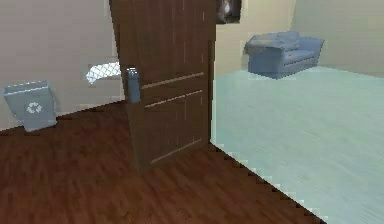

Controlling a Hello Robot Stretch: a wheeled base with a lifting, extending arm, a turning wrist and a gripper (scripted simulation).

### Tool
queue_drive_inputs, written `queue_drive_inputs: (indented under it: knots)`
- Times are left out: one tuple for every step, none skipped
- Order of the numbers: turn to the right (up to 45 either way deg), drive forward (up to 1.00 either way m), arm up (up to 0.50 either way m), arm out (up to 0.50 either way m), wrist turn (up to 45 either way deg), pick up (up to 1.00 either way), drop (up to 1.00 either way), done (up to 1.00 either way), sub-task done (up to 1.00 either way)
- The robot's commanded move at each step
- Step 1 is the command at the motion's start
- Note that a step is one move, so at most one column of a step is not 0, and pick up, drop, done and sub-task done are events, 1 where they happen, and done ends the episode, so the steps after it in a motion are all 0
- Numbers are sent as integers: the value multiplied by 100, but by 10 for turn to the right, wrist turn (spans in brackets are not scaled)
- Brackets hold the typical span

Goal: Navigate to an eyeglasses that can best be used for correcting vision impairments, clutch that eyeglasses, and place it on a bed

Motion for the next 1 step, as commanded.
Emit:
queue_drive_inputs:
  knots:
    - [0,45,0,0,0,0,0,0,0]
